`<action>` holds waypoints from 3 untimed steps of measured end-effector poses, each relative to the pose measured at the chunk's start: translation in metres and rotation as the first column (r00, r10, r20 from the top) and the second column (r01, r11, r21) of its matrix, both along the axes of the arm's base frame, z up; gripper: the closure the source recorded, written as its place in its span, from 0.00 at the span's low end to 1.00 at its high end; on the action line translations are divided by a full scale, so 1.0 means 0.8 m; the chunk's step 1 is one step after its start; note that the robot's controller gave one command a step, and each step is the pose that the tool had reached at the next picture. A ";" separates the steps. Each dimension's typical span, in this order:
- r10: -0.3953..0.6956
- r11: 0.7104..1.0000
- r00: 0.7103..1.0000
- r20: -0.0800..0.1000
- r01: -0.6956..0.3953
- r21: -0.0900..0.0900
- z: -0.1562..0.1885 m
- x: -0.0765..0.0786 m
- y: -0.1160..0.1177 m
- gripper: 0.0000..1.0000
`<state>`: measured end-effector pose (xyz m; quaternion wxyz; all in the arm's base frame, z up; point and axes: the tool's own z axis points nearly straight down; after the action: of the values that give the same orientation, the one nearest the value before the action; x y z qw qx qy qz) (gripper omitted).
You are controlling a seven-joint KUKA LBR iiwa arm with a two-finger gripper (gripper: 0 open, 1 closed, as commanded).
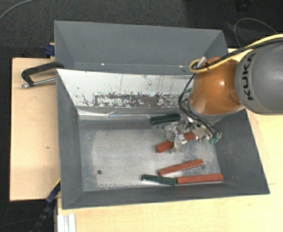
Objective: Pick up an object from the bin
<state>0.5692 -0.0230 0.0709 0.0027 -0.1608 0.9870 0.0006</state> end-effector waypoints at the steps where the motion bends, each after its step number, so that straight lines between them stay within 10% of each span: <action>1: 0.005 1.000 1.000 0.010 -0.004 -0.002 0.187 -0.002 -0.018 1.00; 2: 0.005 1.000 1.000 0.001 -0.005 -0.001 0.181 -0.004 -0.017 0.00; 3: -0.102 0.995 0.995 -0.013 0.102 0.000 0.009 -0.074 0.031 0.00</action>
Offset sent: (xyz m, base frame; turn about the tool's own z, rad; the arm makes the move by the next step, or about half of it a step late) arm -0.0048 -0.0145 0.1434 -0.0067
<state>0.5100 0.0016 0.0782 -0.0038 -0.1102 0.9939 0.0018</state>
